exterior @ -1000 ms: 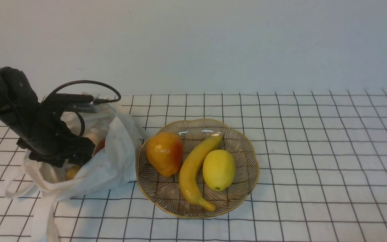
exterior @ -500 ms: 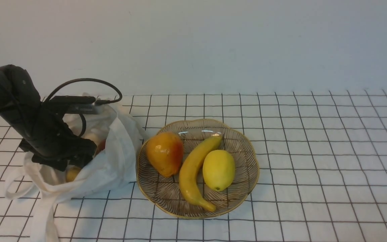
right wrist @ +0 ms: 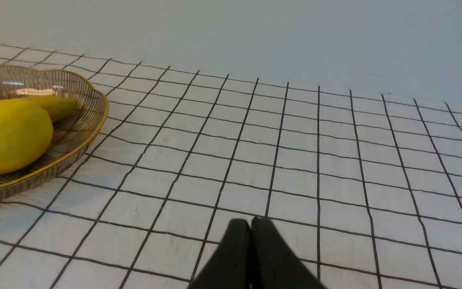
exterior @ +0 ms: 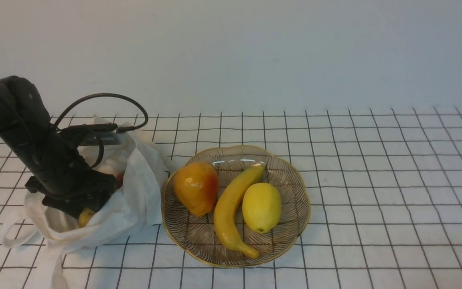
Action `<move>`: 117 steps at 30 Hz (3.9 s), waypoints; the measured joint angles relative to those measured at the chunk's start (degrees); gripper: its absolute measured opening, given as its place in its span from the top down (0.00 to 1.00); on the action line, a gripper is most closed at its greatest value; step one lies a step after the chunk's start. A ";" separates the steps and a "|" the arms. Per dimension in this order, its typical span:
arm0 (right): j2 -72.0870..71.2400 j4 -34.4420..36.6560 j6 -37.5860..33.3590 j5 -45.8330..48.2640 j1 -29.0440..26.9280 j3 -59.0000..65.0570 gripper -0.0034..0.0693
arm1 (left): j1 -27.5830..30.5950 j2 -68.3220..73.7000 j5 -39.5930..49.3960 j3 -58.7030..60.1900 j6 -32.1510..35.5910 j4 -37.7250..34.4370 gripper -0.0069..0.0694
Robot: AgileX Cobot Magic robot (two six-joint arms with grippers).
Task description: Take the fruit out of the bag on the white checkered tablecloth and place them on the plate.
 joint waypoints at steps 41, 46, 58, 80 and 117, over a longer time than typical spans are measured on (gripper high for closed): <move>0.00 0.00 -0.16 0.00 0.00 0.00 0.97 | -31.36 -3.48 0.47 -8.39 -9.16 4.86 0.40; 0.00 0.00 -0.16 0.00 0.00 0.00 0.97 | -31.36 -2.57 0.08 -8.41 -16.05 8.09 0.32; 0.00 0.00 -0.16 0.00 0.00 0.00 0.97 | -31.36 -4.18 10.08 -16.32 -23.73 18.81 0.41; 0.00 0.00 0.01 0.00 0.00 0.00 0.97 | -31.36 -69.69 -11.40 5.26 -29.10 23.96 0.92; 0.00 0.00 0.01 0.00 0.00 0.00 0.97 | -24.34 -108.81 -23.08 53.88 -27.28 18.98 0.92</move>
